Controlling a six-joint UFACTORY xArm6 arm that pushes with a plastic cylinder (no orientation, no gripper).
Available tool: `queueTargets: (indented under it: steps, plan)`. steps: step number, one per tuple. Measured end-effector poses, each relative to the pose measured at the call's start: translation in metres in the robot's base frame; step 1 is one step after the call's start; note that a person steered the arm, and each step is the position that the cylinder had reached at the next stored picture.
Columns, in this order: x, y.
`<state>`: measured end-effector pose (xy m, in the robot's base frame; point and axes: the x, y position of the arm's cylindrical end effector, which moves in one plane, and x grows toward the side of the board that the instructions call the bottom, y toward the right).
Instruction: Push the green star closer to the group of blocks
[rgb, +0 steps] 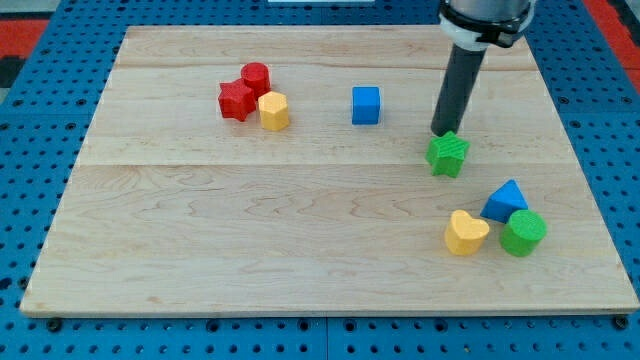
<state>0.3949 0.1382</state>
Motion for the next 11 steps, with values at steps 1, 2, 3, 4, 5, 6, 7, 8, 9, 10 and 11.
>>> queueTargets:
  steps: [1,2,3,4,5,6,7,8,9,10,11]
  plan:
    - [-0.001,-0.027]
    - [0.0,-0.033]
    - [0.008,-0.023]
    - [0.019,-0.009]
    - [0.034,0.001]
    - [0.047,0.006]
    - [0.055,0.015]
    - [0.062,0.019]
    - [0.066,0.019]
    - [0.067,0.019]
    - [0.054,0.019]
